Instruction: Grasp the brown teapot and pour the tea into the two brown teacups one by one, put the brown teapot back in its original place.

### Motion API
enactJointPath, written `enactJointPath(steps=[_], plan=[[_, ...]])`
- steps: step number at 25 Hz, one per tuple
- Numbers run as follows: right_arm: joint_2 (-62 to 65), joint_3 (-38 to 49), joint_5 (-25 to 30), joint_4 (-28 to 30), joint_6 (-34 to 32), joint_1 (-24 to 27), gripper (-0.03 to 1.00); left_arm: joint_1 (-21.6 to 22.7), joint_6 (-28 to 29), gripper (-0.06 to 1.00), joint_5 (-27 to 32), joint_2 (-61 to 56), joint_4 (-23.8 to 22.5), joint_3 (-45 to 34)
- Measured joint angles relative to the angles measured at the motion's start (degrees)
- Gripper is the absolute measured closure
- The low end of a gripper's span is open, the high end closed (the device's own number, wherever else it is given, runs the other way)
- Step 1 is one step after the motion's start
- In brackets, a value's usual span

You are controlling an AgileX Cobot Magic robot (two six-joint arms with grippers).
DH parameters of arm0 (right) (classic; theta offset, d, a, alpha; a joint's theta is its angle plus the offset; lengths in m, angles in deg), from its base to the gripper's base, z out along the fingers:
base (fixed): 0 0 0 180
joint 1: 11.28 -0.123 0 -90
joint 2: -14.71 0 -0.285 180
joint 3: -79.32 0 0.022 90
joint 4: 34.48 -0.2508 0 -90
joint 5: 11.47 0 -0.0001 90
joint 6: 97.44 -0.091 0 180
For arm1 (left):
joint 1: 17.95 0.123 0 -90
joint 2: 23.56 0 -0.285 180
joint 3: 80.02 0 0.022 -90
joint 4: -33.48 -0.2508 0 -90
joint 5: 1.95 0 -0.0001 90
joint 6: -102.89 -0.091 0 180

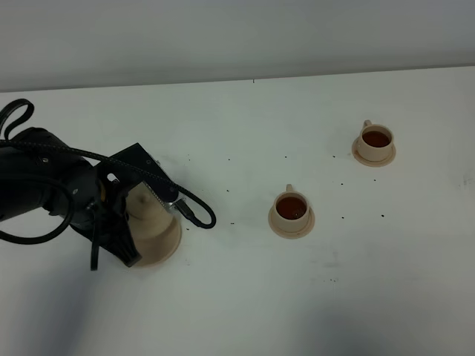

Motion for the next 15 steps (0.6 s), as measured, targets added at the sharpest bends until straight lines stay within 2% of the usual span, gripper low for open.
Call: enactJointPath(steps=[3, 7, 9, 12, 15], plan=[[0.0, 0.0, 0.0, 0.0, 0.0, 0.0, 0.73, 1.9, -10.4, 0.82, 0.0, -1.1, 5.9, 1.0], [0.0, 0.0, 0.0, 0.0, 0.0, 0.0, 0.73, 7.5, -26.6, 0.82, 0.4, -1.7, 19.4, 1.1], [0.0, 0.0, 0.0, 0.0, 0.0, 0.0, 0.73, 9.8, -32.7, 0.82, 0.7, -1.7, 24.7, 1.1], [0.0, 0.0, 0.0, 0.0, 0.0, 0.0, 0.73, 12.1, -38.1, 0.82, 0.7, -1.7, 28.2, 1.1], [0.0, 0.0, 0.0, 0.0, 0.0, 0.0, 0.73, 13.2, -40.5, 0.82, 0.6, -1.7, 28.9, 1.1]])
